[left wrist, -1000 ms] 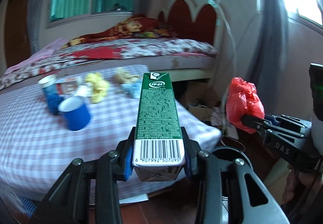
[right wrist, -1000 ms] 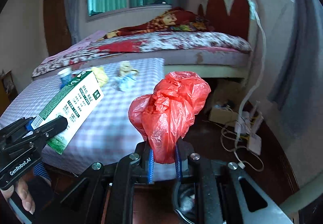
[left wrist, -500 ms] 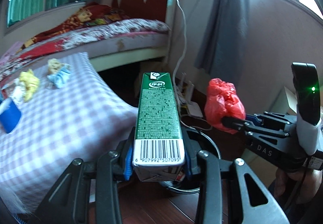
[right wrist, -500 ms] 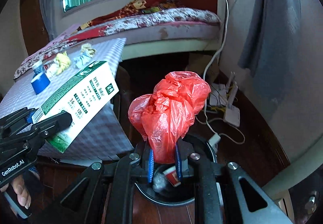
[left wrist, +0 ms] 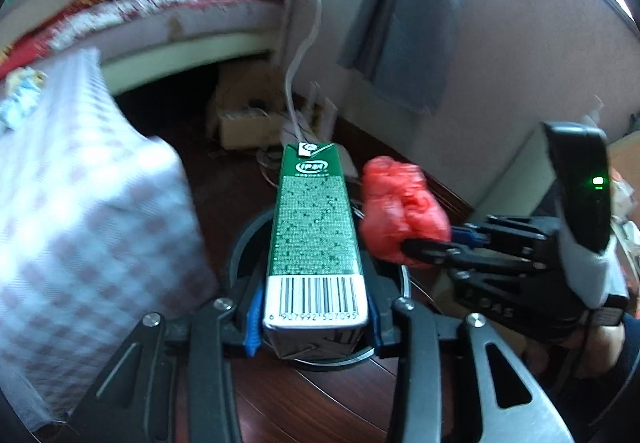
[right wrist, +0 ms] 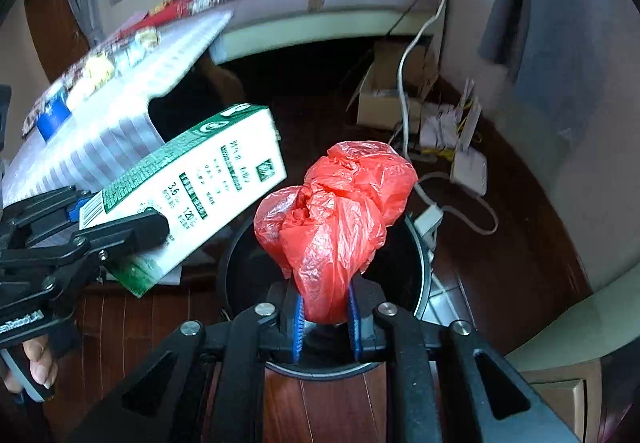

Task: Collect trash
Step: 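Carry the red bag and carton over the black bin and release both, then move both open tools back over the gingham sheet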

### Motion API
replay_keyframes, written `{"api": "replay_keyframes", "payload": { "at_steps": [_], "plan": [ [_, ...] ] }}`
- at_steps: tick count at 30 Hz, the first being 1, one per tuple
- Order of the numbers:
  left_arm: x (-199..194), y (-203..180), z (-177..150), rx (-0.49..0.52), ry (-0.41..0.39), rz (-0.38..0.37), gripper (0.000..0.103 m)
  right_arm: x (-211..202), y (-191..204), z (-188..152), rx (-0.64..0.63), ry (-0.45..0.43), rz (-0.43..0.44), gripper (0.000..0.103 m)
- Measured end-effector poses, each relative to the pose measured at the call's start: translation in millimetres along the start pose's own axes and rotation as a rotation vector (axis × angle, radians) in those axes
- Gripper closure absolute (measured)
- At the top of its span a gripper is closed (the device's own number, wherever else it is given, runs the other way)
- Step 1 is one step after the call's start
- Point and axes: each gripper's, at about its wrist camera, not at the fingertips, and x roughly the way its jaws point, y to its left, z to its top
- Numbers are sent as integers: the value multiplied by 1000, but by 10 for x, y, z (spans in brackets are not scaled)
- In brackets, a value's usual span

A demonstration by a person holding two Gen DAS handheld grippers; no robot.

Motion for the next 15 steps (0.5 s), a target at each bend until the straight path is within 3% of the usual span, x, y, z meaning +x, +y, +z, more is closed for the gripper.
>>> {"api": "replay_keyframes", "payload": {
  "at_steps": [1, 2, 3, 6, 9, 15],
  "plan": [
    [41, 33, -22, -25, 8, -7, 20, 64, -22, -9, -4, 22, -30, 32],
    [47, 66, -36, -47, 7, 1, 6, 160, -107, -55, 12, 49, -97, 13],
    [23, 98, -52, -63, -9, 11, 1, 211, -189, -92, 39, 65, -114, 1],
    [-23, 134, -99, -85, -19, 94, 1, 257, -354, -138, 105, 117, -132, 1],
    [-57, 117, -174, -73, -30, 171, 1, 134, -409, -116, 130, 75, -125, 1],
    [-101, 201, -243, -85, -40, 220, 1, 65, -338, -95, 115, 54, -136, 1]
  ]
}}
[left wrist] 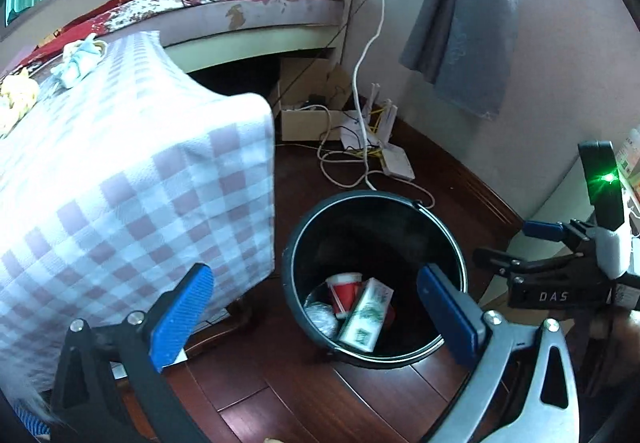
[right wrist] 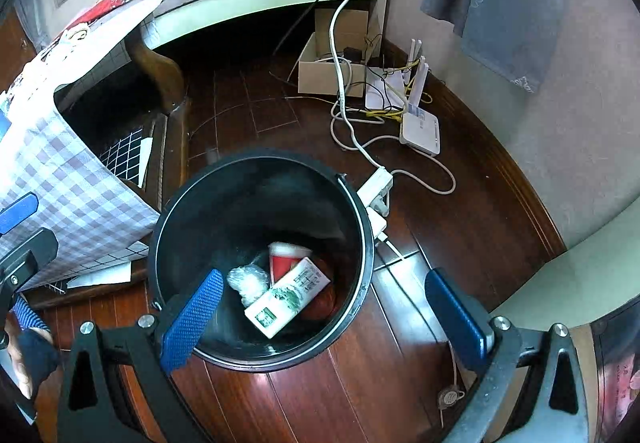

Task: Collect trash
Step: 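Move both open tools back over the gingham sheet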

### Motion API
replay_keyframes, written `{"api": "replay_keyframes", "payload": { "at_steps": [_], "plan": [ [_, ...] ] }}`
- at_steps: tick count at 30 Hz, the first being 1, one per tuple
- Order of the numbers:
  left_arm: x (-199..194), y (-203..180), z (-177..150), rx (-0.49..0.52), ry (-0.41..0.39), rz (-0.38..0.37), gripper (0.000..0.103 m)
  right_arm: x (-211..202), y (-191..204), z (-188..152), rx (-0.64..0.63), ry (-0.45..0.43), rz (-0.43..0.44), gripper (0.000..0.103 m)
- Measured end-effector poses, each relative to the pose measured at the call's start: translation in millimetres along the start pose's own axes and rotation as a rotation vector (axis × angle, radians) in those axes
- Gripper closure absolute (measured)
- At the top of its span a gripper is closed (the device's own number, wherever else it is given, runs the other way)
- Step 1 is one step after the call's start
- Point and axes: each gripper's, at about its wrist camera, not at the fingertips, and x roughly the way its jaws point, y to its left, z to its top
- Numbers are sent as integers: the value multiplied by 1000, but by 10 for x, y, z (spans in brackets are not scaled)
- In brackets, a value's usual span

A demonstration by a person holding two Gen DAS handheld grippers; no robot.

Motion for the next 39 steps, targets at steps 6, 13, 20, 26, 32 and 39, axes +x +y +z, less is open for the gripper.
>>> {"api": "replay_keyframes", "payload": {
  "at_steps": [6, 13, 20, 26, 32, 39],
  "plan": [
    [-1, 132, -16, -15, 0, 35, 1, -93, 134, 24, -25, -37, 5, 1],
    [-75, 205, -14, -28, -13, 54, 1, -217, 324, 79, -51, -69, 13, 1],
    [-223, 320, -17, -53, -34, 70, 1, -375, 478, 91, -72, -93, 19, 1],
    [-392, 464, -30, -78, -56, 90, 1, -508, 692, 83, -98, -114, 31, 1],
    [-563, 617, -37, -97, -80, 136, 1, -595, 913, 115, -127, -133, 56, 1],
    [-742, 847, -10, -132, -109, 187, 1, -741, 1187, 197, -173, -163, 79, 1]
  ]
}}
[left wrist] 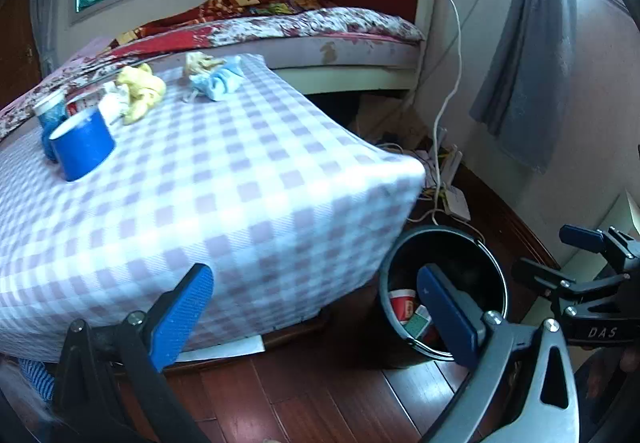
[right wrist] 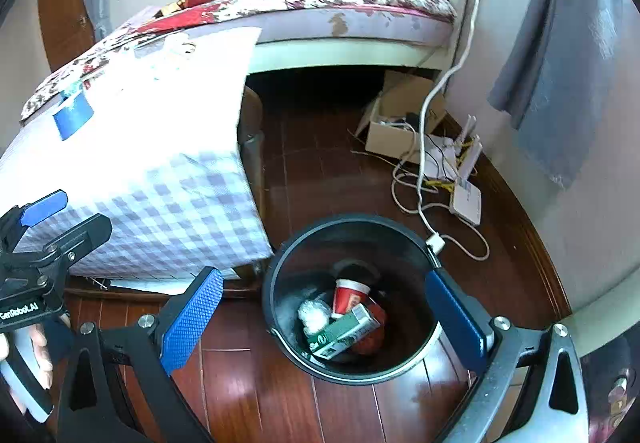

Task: Collect trash
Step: 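Move both open tools back over the gingham sheet, then grasp the light blue face mask with the right tool while the left tool grasps the blue paper cup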

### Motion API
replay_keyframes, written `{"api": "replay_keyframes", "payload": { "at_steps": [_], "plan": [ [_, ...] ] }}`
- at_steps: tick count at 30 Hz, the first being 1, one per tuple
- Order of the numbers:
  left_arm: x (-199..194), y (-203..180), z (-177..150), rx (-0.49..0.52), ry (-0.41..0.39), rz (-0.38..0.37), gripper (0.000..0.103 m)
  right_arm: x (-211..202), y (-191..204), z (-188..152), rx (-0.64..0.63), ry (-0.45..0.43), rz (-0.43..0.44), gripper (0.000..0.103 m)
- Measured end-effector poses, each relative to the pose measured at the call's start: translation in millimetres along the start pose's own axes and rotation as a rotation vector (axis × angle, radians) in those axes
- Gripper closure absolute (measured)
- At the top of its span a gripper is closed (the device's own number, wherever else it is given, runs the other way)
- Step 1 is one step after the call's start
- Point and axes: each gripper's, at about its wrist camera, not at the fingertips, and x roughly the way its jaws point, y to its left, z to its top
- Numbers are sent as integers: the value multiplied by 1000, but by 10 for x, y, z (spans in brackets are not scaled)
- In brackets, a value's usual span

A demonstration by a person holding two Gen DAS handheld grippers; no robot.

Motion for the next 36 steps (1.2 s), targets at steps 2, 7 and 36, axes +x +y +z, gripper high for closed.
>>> {"api": "replay_keyframes", "payload": {
  "at_steps": [2, 7, 36],
  "plan": [
    [-36, 84, 31, -12, -11, 9, 1, -24, 72, 30, -12, -8, 6, 1],
    [-125, 338, 84, -44, -44, 48, 1, -40, 291, 132, -49, -21, 28, 1],
    [-258, 1807, 484, -244, -138, 199, 1, 214, 1647, 1148, -212, -121, 214, 1]
  ]
}}
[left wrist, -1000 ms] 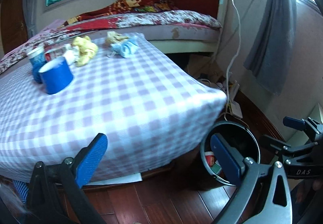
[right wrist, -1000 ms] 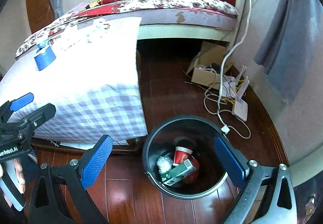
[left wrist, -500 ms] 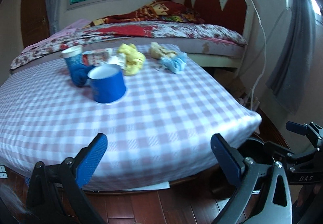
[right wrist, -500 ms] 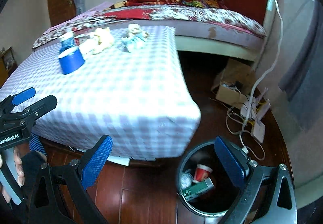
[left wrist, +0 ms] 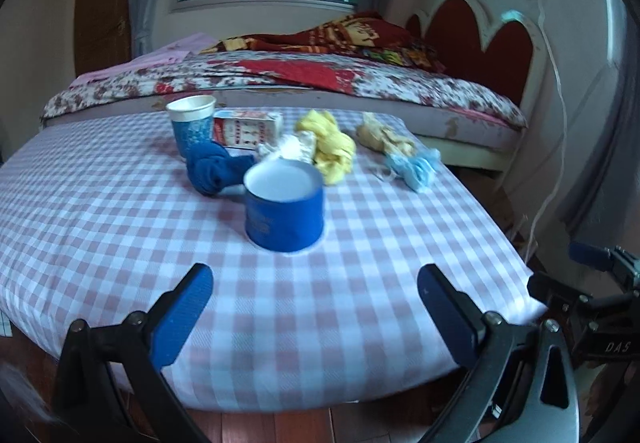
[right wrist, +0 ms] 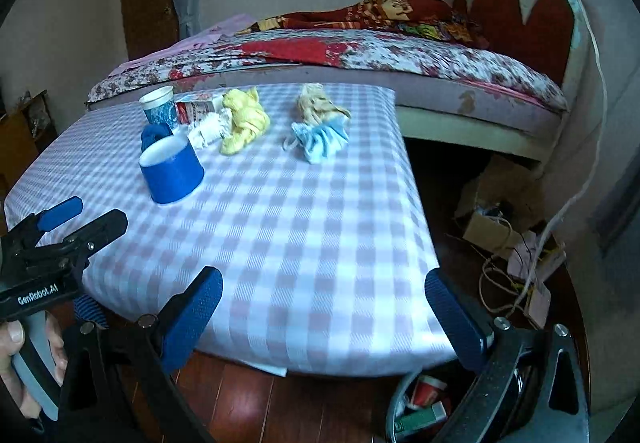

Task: Collect trash
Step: 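Grasp the light blue face mask with the right tool while the left tool grasps the blue paper cup, then carry the mask and blue cup over the black bin with both tools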

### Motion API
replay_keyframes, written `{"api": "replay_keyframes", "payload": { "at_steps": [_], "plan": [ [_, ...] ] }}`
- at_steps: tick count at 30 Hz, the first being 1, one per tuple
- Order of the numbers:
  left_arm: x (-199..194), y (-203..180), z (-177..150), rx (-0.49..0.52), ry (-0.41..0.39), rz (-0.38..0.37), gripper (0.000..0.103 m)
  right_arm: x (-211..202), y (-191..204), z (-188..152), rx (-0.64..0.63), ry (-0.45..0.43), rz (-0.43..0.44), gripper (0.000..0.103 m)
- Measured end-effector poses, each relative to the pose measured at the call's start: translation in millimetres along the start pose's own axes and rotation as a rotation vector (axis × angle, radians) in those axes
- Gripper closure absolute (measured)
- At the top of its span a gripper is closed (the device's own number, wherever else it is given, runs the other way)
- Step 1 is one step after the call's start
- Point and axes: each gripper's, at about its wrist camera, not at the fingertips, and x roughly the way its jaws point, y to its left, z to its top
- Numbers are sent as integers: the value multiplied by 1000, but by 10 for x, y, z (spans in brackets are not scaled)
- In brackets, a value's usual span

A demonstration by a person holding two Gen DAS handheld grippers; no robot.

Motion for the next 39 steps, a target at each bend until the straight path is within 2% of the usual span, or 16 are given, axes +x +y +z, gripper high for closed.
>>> {"api": "replay_keyframes", "payload": {
  "at_steps": [2, 6, 10, 14, 17, 21, 24, 26, 27, 29, 31, 39],
  "plan": [
    [122, 84, 91, -24, 8, 0, 1, 114, 15, 78, -5, -6, 17, 1],
    [362, 91, 227, -12, 32, 14, 3, 514, 1, 262, 32, 50, 62, 1],
    [577, 105, 310, 8, 53, 45, 4, 779, -42, 458, 39, 79, 37, 1],
    [772, 181, 358, -17, 79, 54, 5, 1044, -79, 678, 34, 102, 19, 1],
    [868, 205, 393, -30, 95, 44, 10, 1236, -79, 827, 22, 113, 20, 1],
    [970, 210, 433, -31, 119, 27, 22, 1522, -66, 996, -2, 139, -10, 2],
    [1013, 208, 468, -28, 128, 18, 27, 1694, -75, 1075, 2, 160, -17, 11],
    [1025, 198, 475, -21, 128, 12, 27, 1776, -70, 1103, -2, 173, -18, 22],
    [1028, 193, 476, -16, 127, 11, 27, 1806, -63, 1112, -3, 179, -12, 33],
    [1017, 190, 472, -11, 125, 4, 27, 1850, -33, 1114, -13, 189, -7, 43],
    [1007, 196, 466, -9, 118, 0, 28, 1831, -11, 1113, -19, 179, 6, 78],
    [840, 133, 451, 16, 75, -5, 28, 1525, 1, 977, -12, 116, 56, 82]
  ]
}}
